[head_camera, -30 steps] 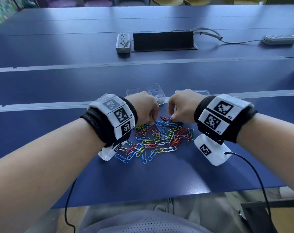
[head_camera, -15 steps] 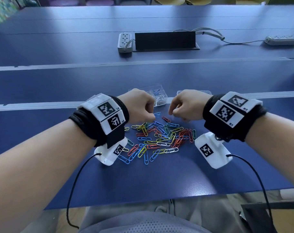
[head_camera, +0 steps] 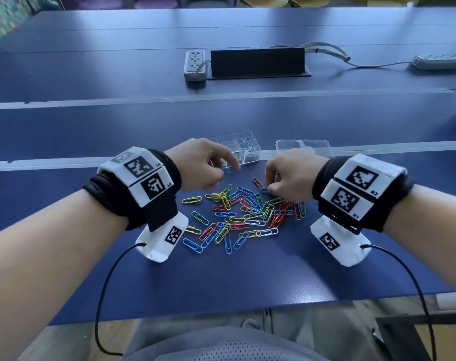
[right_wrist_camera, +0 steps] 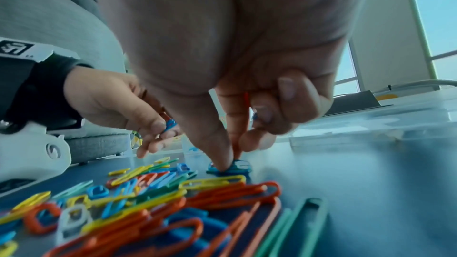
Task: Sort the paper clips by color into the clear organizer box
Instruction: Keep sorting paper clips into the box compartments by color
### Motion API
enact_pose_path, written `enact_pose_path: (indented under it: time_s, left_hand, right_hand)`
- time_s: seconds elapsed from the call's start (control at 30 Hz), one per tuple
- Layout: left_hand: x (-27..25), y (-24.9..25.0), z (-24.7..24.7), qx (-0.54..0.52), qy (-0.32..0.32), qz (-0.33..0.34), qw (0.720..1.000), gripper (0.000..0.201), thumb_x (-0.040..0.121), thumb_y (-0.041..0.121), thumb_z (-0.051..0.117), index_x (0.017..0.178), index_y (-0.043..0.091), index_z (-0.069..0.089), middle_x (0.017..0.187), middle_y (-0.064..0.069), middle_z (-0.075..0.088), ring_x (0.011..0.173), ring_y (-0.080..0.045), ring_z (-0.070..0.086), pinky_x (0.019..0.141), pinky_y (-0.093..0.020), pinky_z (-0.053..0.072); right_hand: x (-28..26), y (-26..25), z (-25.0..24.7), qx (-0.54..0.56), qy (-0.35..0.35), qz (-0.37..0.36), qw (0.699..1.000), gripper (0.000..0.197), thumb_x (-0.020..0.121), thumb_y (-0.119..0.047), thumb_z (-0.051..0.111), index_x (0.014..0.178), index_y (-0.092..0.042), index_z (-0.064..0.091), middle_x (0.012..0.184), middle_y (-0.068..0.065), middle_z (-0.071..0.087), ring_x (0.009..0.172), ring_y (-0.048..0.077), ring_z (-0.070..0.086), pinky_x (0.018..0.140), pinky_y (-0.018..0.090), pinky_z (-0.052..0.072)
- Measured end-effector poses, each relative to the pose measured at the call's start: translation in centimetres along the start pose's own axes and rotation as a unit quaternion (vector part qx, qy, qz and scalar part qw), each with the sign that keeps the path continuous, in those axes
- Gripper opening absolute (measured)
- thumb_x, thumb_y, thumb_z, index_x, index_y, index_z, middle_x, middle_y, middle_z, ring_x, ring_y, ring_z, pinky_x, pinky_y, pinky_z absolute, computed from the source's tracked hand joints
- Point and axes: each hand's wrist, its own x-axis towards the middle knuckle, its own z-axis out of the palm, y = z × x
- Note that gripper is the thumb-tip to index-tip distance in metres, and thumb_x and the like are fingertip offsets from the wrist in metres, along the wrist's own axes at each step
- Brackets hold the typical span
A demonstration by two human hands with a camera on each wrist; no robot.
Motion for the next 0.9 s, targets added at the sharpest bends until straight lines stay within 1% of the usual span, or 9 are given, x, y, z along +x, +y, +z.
enact_pose_path:
  time_s: [0.1,0.23,0.33,0.4,0.47,0.57,0.67,0.77,0.9]
  left_hand:
    - [-0.4,-0.1,-0.1,0.024,-0.001,-0.014,1.000,0.027,0.079,0.004,0.045,0.077,0.022,0.065,0.062,-0.003,0.064,0.054,-0.014,0.058,0.065,-0.021,0.050]
    - [-0.6,-0.8,-0.4,0.034,0.011,-0.048,0.998,0.022,0.078,0.009,0.044,0.059,0.017,0.050,0.040,0.010,0.053,0.038,-0.006,0.045,0.055,-0.021,0.043]
    - [-0.8,-1.3,-0.7,0.031,-0.008,-0.063,0.998,0.015,0.069,0.022,0.043,0.055,0.018,0.046,0.041,0.005,0.043,0.044,-0.013,0.038,0.056,-0.023,0.036]
    - [-1.0,-1.5,-0.9,0.032,-0.020,-0.068,0.997,0.011,0.062,0.027,0.042,0.057,0.019,0.048,0.044,0.006,0.041,0.045,-0.013,0.036,0.055,-0.023,0.033]
    - [-1.1,-1.9,-1.1,0.049,-0.024,-0.066,0.996,0.009,0.068,0.027,0.052,0.063,0.020,0.054,0.042,0.009,0.044,0.042,-0.007,0.037,0.054,-0.022,0.034]
    - [-1.3,-2.4,-1.5,0.094,-0.025,-0.056,0.994,0.005,0.077,0.021,0.063,0.073,0.024,0.063,0.037,0.012,0.044,0.038,-0.003,0.038,0.054,-0.023,0.034]
    - [-1.6,-2.7,-1.7,0.133,-0.011,-0.055,0.990,0.004,0.078,0.026,0.066,0.077,0.029,0.065,0.043,0.008,0.043,0.040,0.000,0.042,0.053,-0.021,0.034]
    - [-1.8,-2.8,-1.4,0.149,0.001,-0.053,0.987,0.003,0.078,0.028,0.067,0.080,0.029,0.066,0.050,0.005,0.042,0.043,0.004,0.045,0.050,-0.017,0.032]
    - [-1.9,-2.2,-0.9,0.151,0.003,-0.029,0.988,0.003,0.078,0.028,0.067,0.077,0.029,0.065,0.051,0.005,0.043,0.045,0.006,0.045,0.045,-0.010,0.031]
  right_hand:
    - [0.1,0.1,-0.3,-0.001,0.000,0.008,1.000,0.015,0.082,-0.026,0.054,0.084,-0.026,0.069,0.095,-0.003,0.072,0.099,0.019,0.061,0.095,0.036,0.049]
    - [-0.1,0.0,-0.6,0.037,-0.004,0.001,0.999,0.012,0.083,-0.029,0.057,0.084,-0.024,0.068,0.086,0.000,0.067,0.086,0.018,0.056,0.083,0.028,0.051]
    - [-0.2,-0.1,-0.8,0.066,-0.007,-0.007,0.998,0.012,0.084,-0.026,0.057,0.088,-0.022,0.068,0.082,-0.002,0.064,0.082,0.017,0.055,0.077,0.025,0.047]
    - [-0.2,-0.3,-0.9,0.072,-0.004,-0.009,0.997,0.022,0.087,-0.024,0.052,0.102,-0.023,0.069,0.088,-0.004,0.060,0.086,0.016,0.052,0.079,0.024,0.042]
    - [-0.1,-0.6,-1.0,0.077,-0.003,-0.010,0.997,0.028,0.090,-0.022,0.047,0.106,-0.024,0.069,0.089,-0.004,0.058,0.091,0.018,0.054,0.080,0.023,0.039]
    - [0.0,-1.4,-0.9,0.089,-0.001,-0.009,0.996,0.028,0.090,-0.019,0.043,0.100,-0.019,0.069,0.089,0.001,0.063,0.095,0.021,0.059,0.076,0.023,0.040]
    - [0.3,-2.1,-0.8,0.083,0.001,-0.019,0.996,0.025,0.089,-0.015,0.041,0.088,-0.013,0.065,0.079,0.003,0.061,0.081,0.022,0.055,0.064,0.025,0.040]
    - [0.8,-2.7,-0.8,0.070,-0.013,-0.026,0.997,0.021,0.087,-0.007,0.038,0.073,-0.019,0.048,0.074,-0.001,0.051,0.080,0.023,0.046,0.063,0.025,0.035]
    - [1.0,-3.3,-0.9,0.062,-0.033,-0.030,0.997,0.020,0.084,0.001,0.035,0.087,-0.016,0.045,0.071,-0.004,0.042,0.082,0.023,0.040,0.056,0.022,0.031]
